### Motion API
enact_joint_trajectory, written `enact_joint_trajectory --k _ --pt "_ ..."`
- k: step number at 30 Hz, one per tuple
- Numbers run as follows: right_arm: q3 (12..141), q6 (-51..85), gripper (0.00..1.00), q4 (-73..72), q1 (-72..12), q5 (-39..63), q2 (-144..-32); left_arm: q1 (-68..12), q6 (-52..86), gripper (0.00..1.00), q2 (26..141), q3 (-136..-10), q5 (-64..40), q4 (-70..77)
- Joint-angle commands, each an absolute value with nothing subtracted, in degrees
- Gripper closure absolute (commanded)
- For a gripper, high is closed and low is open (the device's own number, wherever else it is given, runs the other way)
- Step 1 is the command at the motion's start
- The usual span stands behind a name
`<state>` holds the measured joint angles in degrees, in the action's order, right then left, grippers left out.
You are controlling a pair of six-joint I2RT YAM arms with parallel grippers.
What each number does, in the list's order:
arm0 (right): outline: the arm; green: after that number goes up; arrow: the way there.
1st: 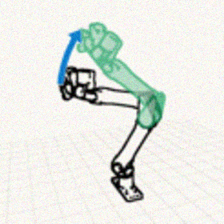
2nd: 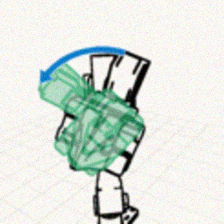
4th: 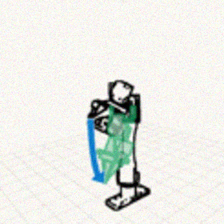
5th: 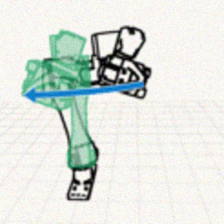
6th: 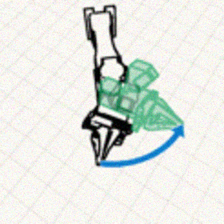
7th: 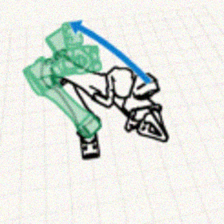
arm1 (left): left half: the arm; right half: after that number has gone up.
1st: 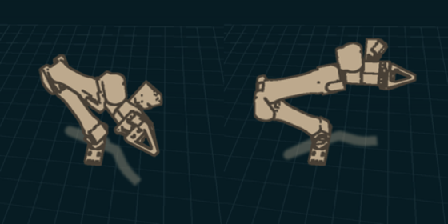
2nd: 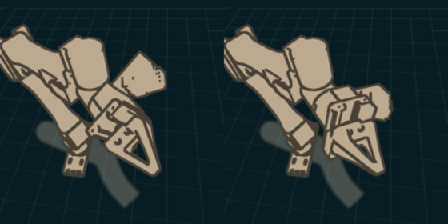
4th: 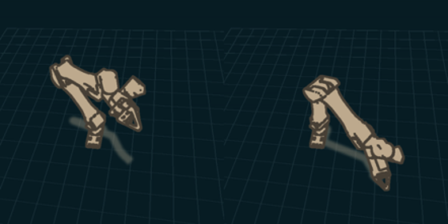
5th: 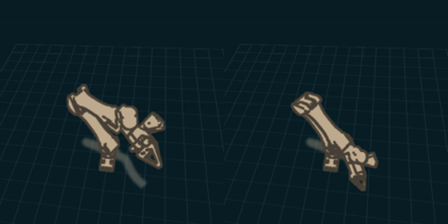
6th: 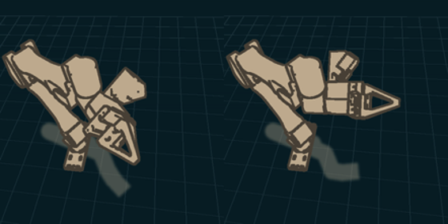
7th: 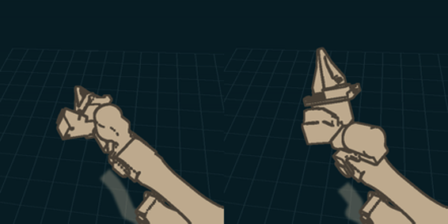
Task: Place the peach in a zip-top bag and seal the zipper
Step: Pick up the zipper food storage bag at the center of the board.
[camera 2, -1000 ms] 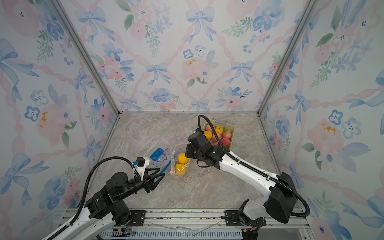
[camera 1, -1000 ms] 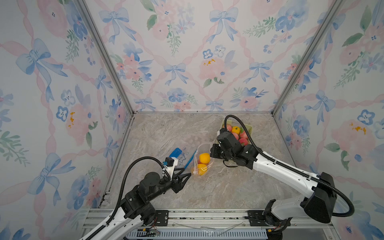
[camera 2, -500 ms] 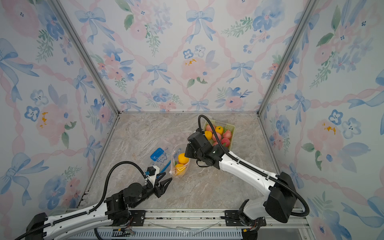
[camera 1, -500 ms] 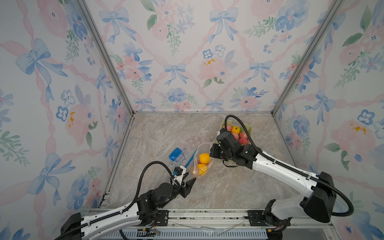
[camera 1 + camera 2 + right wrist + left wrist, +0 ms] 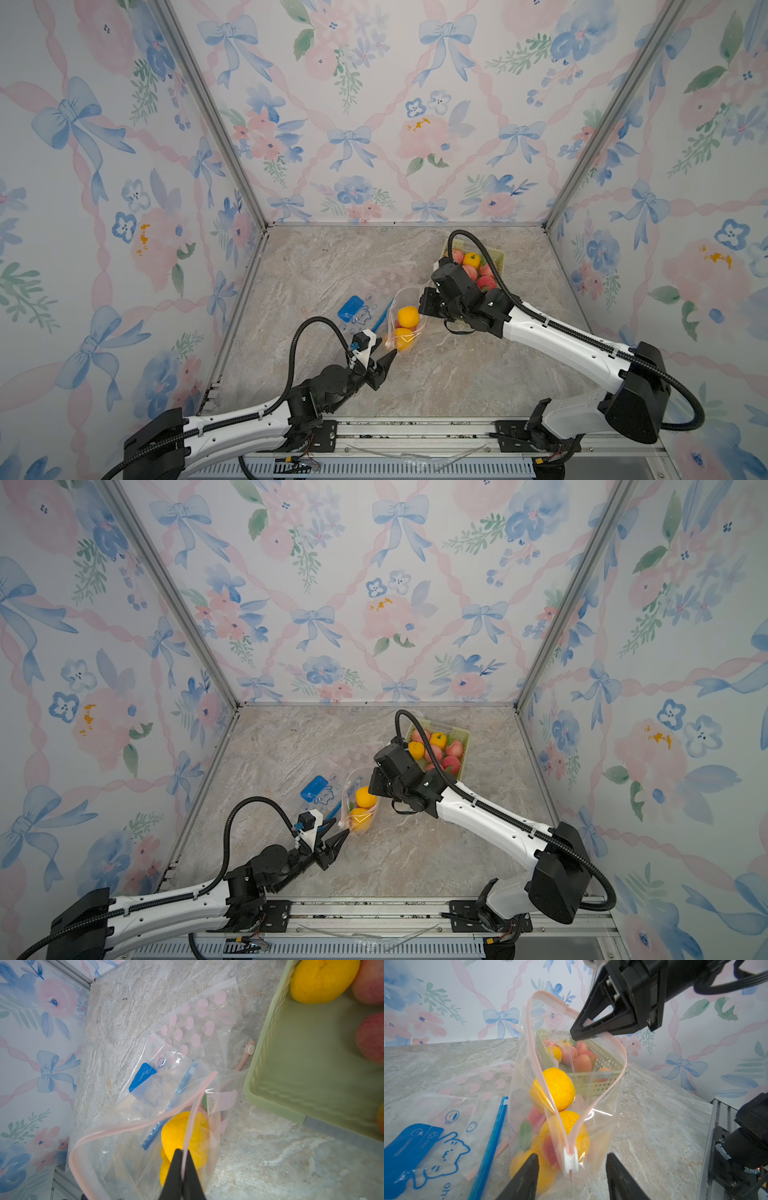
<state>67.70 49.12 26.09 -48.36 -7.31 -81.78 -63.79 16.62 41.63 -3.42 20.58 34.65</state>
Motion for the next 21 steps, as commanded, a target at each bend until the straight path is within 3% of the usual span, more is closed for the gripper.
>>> enact_joint_trajectory --k 1,8,16,18,21 --pt "67.8 49.8 1.0 25.2 -47.9 -7.4 -82.4 -64.1 12.5 0.46 45.3 -3.3 20.4 41.0" --pt "67.1 50.1 1.0 25.1 -47.9 -7.5 -82.3 -64.0 8.8 0.55 51.7 -5.4 22.3 43.8" --pt "66.4 49.9 1.0 25.9 -47.1 -7.3 -82.0 -63.6 5.7 0.93 51.1 -6.6 21.7 43.4" --pt "66.0 49.7 1.0 26.2 -46.8 -7.4 -81.5 -63.3 4.7 1.0 48.5 -7.2 22.1 40.1" --pt "65.6 49.4 1.0 26.7 -46.2 -7.5 -80.8 -62.2 3.6 1.0 43.9 -8.6 22.1 34.1"
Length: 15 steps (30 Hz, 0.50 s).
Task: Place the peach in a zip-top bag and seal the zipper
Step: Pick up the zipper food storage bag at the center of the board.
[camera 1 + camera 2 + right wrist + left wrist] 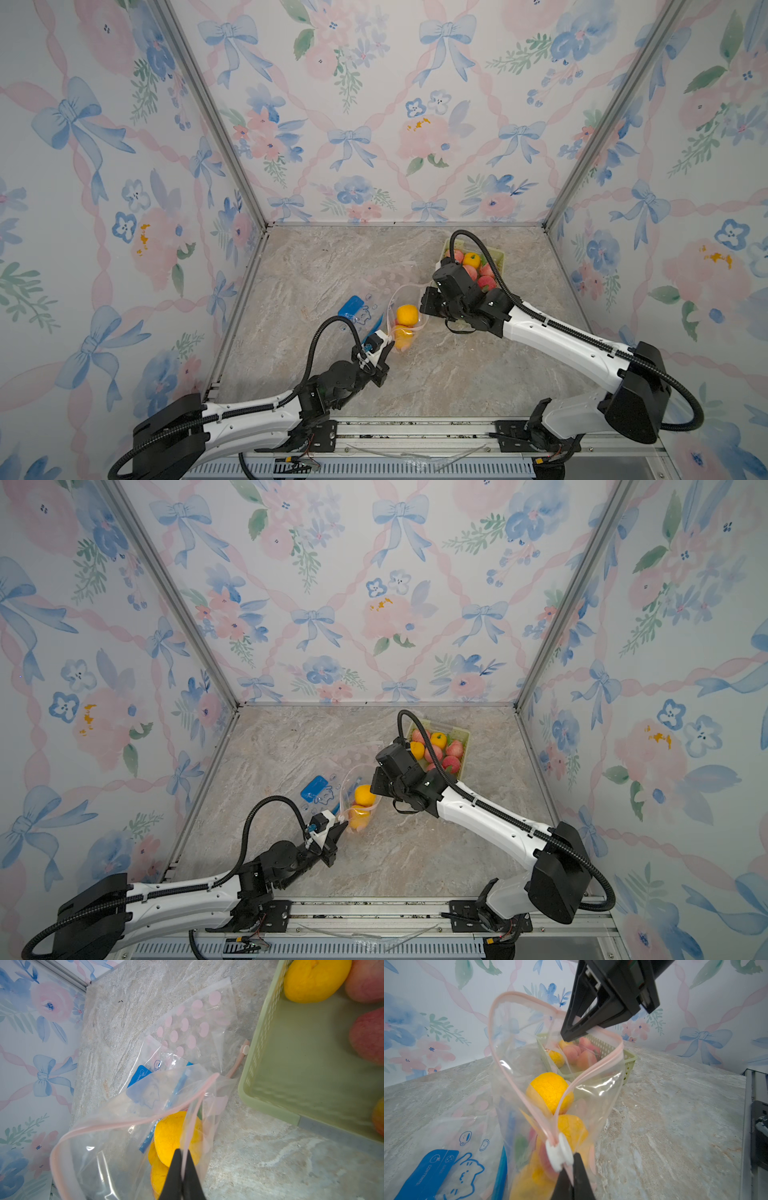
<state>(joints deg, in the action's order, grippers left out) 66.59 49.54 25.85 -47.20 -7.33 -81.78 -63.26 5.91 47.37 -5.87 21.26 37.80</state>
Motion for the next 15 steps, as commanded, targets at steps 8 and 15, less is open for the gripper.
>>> enact_joint_trajectory --k 8,15 --pt "67.9 44.5 0.81 30.8 -45.9 -7.0 -79.7 -58.7 0.9 1.0 36.8 -14.9 16.0 19.1" --pt "73.7 28.9 0.44 38.4 -46.1 -2.3 -74.7 -58.3 -3.3 1.0 39.3 -23.3 12.3 11.3"
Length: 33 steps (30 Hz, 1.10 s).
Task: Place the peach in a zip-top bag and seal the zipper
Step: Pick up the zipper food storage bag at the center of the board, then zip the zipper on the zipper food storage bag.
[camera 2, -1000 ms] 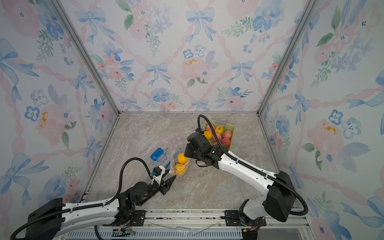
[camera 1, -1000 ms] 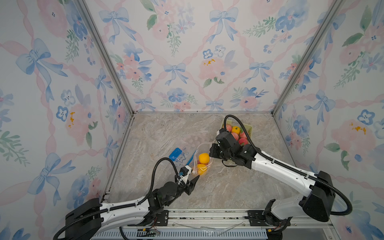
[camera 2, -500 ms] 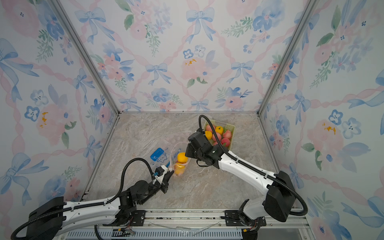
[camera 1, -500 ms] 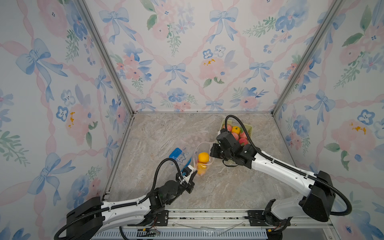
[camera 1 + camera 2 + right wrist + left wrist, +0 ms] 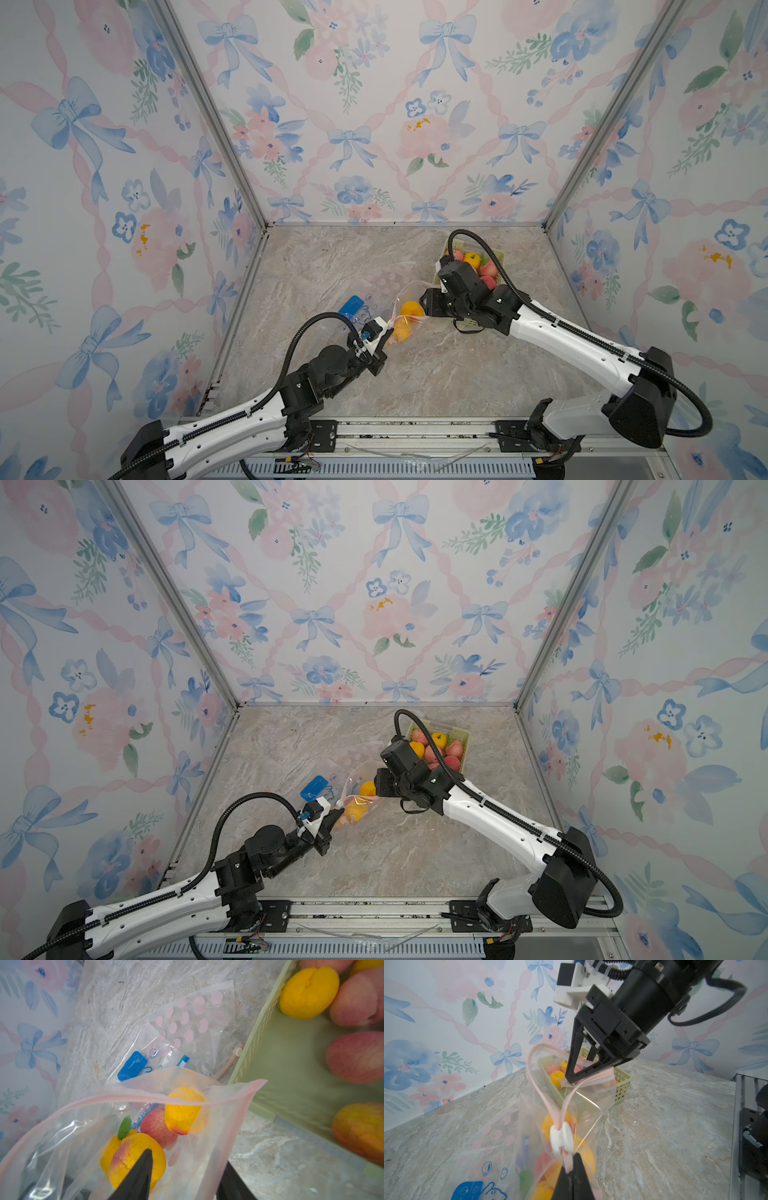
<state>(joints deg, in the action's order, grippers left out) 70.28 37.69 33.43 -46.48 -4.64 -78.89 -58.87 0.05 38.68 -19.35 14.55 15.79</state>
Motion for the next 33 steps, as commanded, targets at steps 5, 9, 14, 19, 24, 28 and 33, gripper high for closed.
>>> enact_joint_trajectory --k 5,9,14,19,24,28,33 --pt "75.4 21.5 0.3 40.4 -46.2 0.2 -68.9 -56.3 -8.3 1.0 41.9 -28.3 9.3 6.8" --pt "77.5 17.2 0.2 40.7 -46.2 2.6 -67.7 -53.4 -14.1 1.0 43.7 -31.1 2.4 5.7" --pt "80.5 10.8 0.07 37.4 -46.0 11.9 -71.4 -49.8 -21.8 1.0 44.2 -31.1 -6.0 6.4" --pt "85.6 4.7 0.04 37.4 -45.6 20.4 -78.0 -44.4 -26.0 1.0 42.8 -31.8 -15.5 5.6" --pt "89.0 -0.6 0.08 39.1 -45.5 28.1 -84.0 -40.9 -25.8 1.0 43.7 -32.4 -20.7 5.9" --pt "89.4 -4.3 0.14 41.2 -46.8 31.8 -84.7 -40.4 -26.2 1.0 46.5 -34.1 -22.4 4.2" --pt "89.4 -8.7 0.19 44.7 -49.6 28.4 -84.4 -39.3 -26.6 1.0 49.0 -35.9 -24.3 2.6"
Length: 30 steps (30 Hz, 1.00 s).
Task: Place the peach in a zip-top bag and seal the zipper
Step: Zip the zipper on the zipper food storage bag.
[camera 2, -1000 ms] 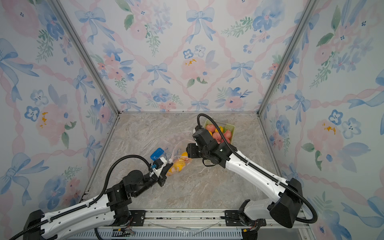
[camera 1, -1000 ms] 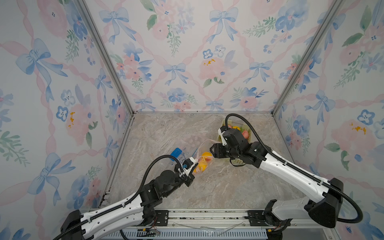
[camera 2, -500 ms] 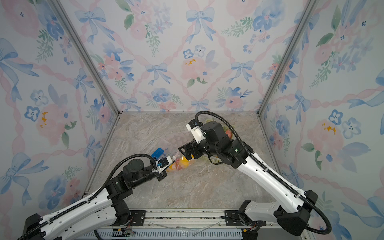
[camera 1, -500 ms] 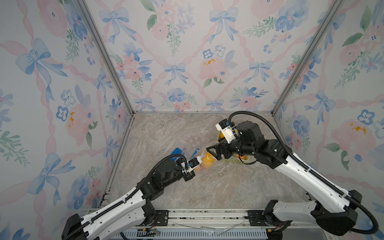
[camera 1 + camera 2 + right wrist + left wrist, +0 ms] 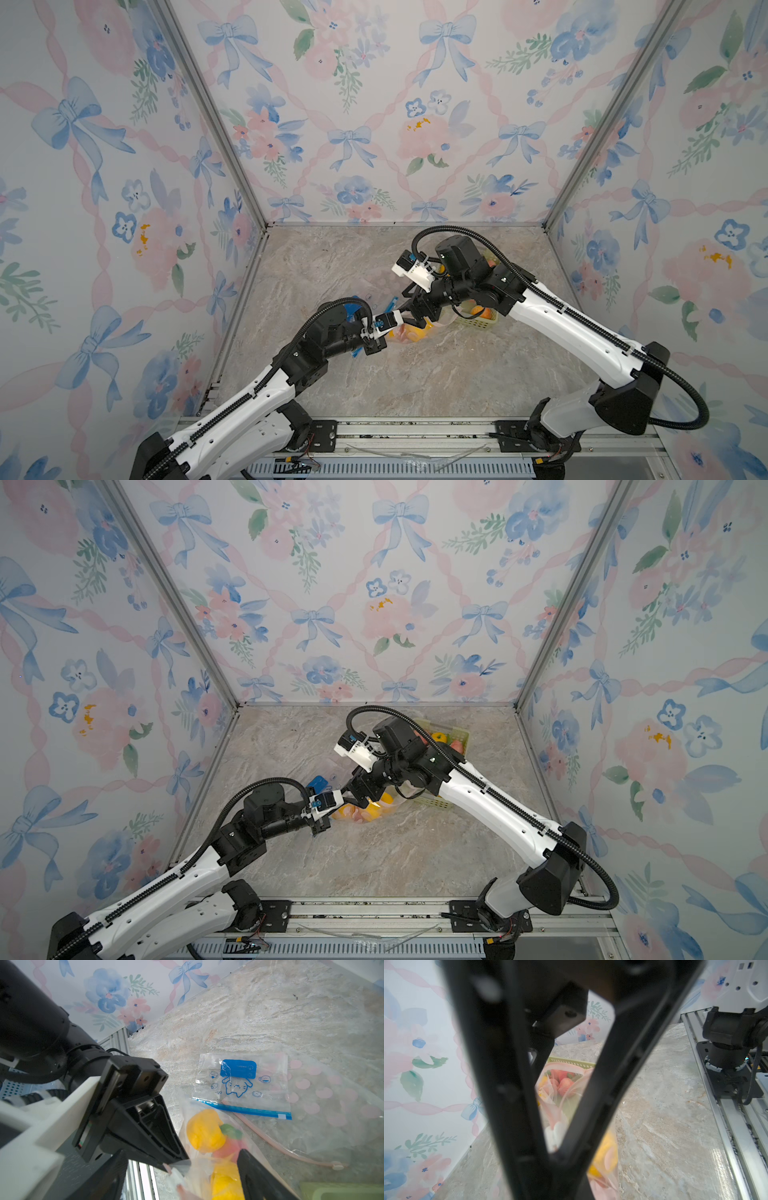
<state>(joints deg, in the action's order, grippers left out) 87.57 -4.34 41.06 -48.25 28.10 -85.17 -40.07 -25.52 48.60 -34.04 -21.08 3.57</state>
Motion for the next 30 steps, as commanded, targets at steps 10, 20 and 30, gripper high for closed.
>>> enact_joint_trajectory --k 10,20,30 --pt "87.8 -11.0 0.31 48.1 -49.1 26.8 -84.1 -37.3 -25.7 1.0 49.4 -36.6 -26.7 2.3" --pt "82.9 -10.0 0.41 45.8 -49.1 19.1 -80.6 -36.5 -22.8 1.0 51.2 -38.4 -27.8 0.9" --pt "80.2 -8.5 0.67 42.4 -49.7 11.6 -78.7 -36.1 -20.1 1.0 53.9 -41.0 -27.7 -1.9"
